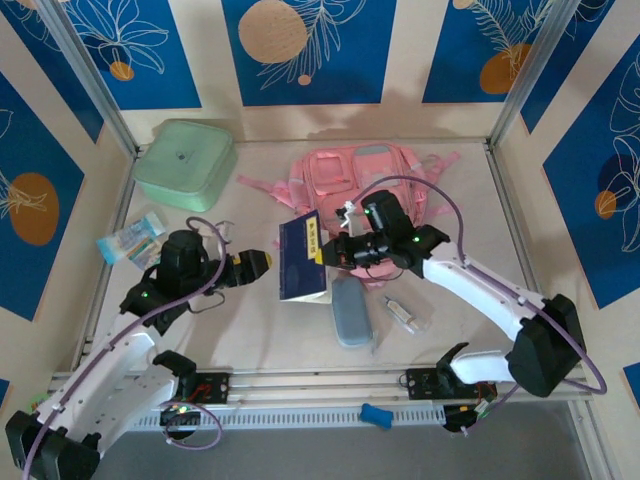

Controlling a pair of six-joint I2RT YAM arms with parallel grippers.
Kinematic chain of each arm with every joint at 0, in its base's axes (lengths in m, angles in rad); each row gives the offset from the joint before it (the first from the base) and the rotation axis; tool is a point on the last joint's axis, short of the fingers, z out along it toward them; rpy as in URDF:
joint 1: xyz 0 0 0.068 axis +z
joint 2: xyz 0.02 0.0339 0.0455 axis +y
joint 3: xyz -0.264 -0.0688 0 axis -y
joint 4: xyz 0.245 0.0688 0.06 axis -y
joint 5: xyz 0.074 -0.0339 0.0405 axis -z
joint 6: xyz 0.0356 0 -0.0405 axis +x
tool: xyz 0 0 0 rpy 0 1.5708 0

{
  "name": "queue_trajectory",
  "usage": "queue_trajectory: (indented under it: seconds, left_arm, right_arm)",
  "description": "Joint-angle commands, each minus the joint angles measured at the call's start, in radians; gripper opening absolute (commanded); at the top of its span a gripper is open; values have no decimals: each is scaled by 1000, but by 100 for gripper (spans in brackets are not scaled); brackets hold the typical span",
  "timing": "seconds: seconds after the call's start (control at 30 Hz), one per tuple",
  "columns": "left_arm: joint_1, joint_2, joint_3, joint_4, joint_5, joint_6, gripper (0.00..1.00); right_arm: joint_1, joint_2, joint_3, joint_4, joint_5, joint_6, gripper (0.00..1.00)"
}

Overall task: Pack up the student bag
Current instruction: Pick up the book from the center of the table.

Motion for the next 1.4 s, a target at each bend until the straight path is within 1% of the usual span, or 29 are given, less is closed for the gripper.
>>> queue_trajectory:
  seconds: [0.0,0.07,0.17,0.3,0.4,0.47,0.6,0.67,0.77,0.93,1.1,1.13,1.2,1.23,1.3,1.37]
  left_arm:
    - [-11,17,-32,161,96,-35,75]
    - [-19,38,-47,232,117,-62,75]
    - [-43,85,-62,333,160,-86,74]
    - [-78,125,-84,484,180,-137,74]
    - [-98,153,-69,510,182,-146,71]
    - [-108,161,-62,509,173,-149,70]
    - [-125,153,-64,542,167,-171,63]
    - [-130,148,-67,566,164,-191,56]
    - [-138,141,-61,580,157,-201,48]
    - [-145,139,-50,558,131,-195,42]
    - [-145,138,-40,503,86,-184,29]
    - [-146,135,-39,497,77,-183,25]
    - [-146,135,-37,487,59,-185,15]
    - [-145,136,-37,490,58,-185,13]
    - [-145,140,-35,493,48,-190,11]
    - [-145,144,-34,515,44,-198,6]
  right_arm:
    - [-41,-74,-40,99,-164,-2,0]
    - [-67,-95,-64,146,-213,19,0]
    - [-79,-109,-66,178,-274,32,0]
    - [-97,-124,-83,223,-291,56,0]
    - [-113,-114,-103,298,-337,99,0]
    - [-114,-113,-107,311,-339,107,0]
    - [-118,-113,-110,291,-316,89,0]
    - [-123,-100,-126,299,-311,80,0]
    - [-140,-67,-144,311,-318,72,0]
    - [-153,-21,-155,339,-332,66,0]
    - [-161,-10,-145,312,-318,47,0]
    - [-162,-13,-146,308,-319,45,0]
    - [-162,-19,-146,297,-320,40,5]
    - [-162,-23,-145,290,-317,35,9]
    - [-164,-34,-145,252,-291,24,23]
    - [-175,-45,-151,204,-266,12,46]
